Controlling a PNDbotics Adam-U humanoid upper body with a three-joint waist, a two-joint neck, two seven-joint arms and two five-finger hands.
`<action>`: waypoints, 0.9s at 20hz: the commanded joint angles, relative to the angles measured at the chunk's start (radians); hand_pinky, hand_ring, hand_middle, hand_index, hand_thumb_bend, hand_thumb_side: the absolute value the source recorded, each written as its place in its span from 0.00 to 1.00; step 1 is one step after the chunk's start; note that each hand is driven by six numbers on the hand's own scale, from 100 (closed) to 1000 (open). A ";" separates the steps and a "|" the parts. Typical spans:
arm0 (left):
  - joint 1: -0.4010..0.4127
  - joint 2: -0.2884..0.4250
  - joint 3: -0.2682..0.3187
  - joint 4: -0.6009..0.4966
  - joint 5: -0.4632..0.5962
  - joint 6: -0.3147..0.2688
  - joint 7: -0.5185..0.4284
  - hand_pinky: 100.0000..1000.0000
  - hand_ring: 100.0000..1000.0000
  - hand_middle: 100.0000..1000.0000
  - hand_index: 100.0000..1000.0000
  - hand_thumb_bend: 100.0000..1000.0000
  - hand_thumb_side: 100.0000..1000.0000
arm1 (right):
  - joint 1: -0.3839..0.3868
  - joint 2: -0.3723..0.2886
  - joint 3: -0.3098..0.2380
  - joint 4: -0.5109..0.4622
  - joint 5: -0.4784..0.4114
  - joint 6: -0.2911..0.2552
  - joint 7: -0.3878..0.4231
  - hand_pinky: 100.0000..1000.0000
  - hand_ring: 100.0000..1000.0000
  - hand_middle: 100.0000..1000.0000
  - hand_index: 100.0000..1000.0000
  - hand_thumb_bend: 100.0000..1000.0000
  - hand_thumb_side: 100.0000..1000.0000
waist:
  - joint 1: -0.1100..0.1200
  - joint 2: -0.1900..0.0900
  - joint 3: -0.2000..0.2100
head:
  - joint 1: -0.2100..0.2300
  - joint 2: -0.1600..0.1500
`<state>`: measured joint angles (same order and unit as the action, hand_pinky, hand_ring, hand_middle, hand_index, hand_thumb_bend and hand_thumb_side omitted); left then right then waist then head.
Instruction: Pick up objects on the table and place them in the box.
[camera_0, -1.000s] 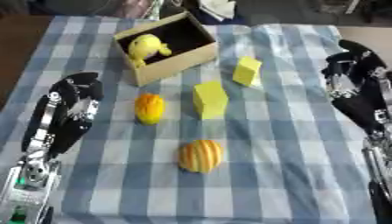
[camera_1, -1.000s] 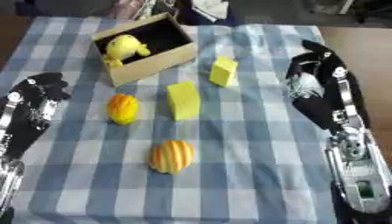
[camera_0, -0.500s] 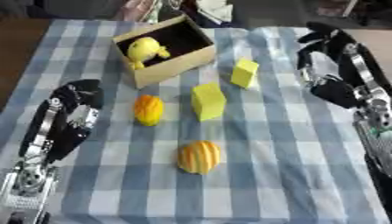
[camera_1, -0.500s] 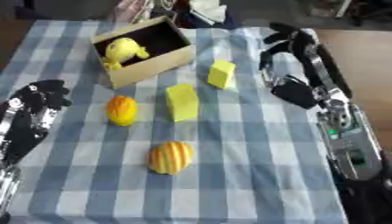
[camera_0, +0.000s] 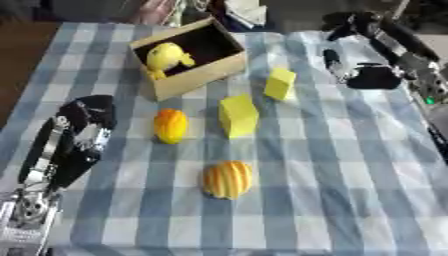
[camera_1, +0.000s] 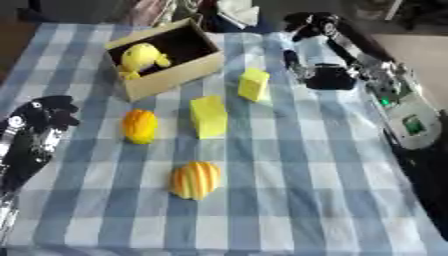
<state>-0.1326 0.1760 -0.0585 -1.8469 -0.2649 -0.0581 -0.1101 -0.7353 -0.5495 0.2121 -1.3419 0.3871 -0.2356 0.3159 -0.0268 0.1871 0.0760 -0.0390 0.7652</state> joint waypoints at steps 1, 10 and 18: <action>-0.007 0.012 -0.003 -0.013 -0.005 -0.001 -0.004 0.71 0.56 0.60 0.76 0.16 0.64 | -0.069 -0.006 0.009 0.082 0.027 0.005 0.056 0.82 0.74 0.79 0.93 0.00 0.39 | -0.002 -0.025 0.002 | -0.003 0.005; -0.003 0.012 -0.004 -0.011 -0.005 0.010 0.003 0.71 0.56 0.59 0.76 0.13 0.65 | -0.195 0.099 -0.057 0.325 0.157 -0.022 0.206 0.83 0.76 0.81 0.93 0.13 0.43 | 0.002 -0.029 0.009 | -0.008 0.005; -0.001 0.010 -0.009 -0.010 -0.005 0.015 0.000 0.71 0.56 0.59 0.76 0.12 0.66 | -0.277 0.168 -0.096 0.538 0.292 -0.084 0.316 0.85 0.82 0.85 0.95 0.28 0.33 | 0.006 -0.029 0.014 | -0.019 0.005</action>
<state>-0.1304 0.1760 -0.0650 -1.8438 -0.2677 -0.0459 -0.1099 -0.9856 -0.3731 0.1287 -0.8224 0.6567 -0.3102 0.6188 -0.0265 0.1871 0.0890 -0.0550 0.7652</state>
